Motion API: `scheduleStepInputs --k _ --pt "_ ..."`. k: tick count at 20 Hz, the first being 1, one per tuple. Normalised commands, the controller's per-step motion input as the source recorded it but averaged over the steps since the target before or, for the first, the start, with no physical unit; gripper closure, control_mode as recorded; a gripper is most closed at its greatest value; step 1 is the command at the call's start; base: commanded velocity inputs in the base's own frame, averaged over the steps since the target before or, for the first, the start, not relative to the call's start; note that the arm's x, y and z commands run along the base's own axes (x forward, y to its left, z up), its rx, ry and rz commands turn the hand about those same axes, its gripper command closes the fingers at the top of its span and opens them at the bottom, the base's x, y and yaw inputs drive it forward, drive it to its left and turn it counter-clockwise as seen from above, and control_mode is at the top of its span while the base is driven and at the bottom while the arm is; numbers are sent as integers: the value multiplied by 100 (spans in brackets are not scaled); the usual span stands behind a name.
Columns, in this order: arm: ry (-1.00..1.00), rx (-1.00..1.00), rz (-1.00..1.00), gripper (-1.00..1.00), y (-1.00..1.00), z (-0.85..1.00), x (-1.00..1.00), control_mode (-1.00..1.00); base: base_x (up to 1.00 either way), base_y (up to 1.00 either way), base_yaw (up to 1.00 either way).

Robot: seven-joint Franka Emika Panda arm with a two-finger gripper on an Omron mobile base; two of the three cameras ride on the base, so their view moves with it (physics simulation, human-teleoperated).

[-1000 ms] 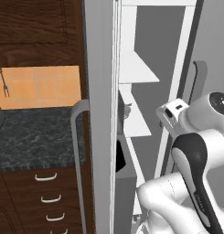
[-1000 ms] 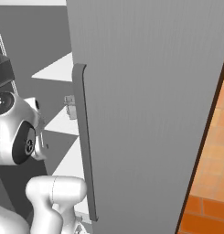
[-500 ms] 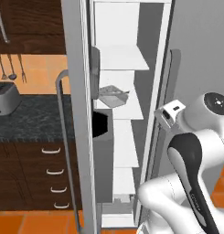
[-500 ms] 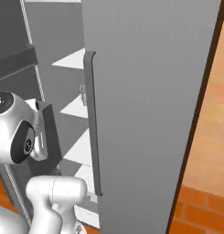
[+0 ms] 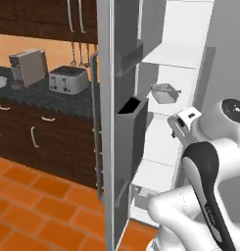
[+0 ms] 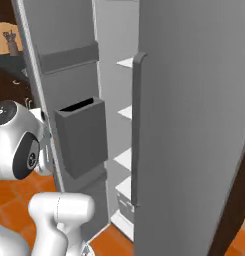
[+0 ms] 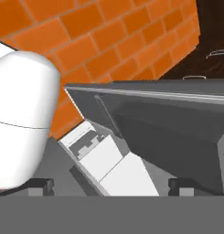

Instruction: Take the meat container that has the fish and place it on the second highest rack of the freezer. Then take the vegetable container that has the lemon and garlic and place it on the highest rack of the freezer.

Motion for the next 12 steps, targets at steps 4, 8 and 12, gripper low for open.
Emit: scheduleStepInputs --k 4,8,12 --pt "0 0 0 -100 0 0 0 100 -14 0 89" --pt "0 0 0 -100 0 0 0 100 -1 0 87" --pt "0 0 0 -100 0 0 0 100 0 0 84"
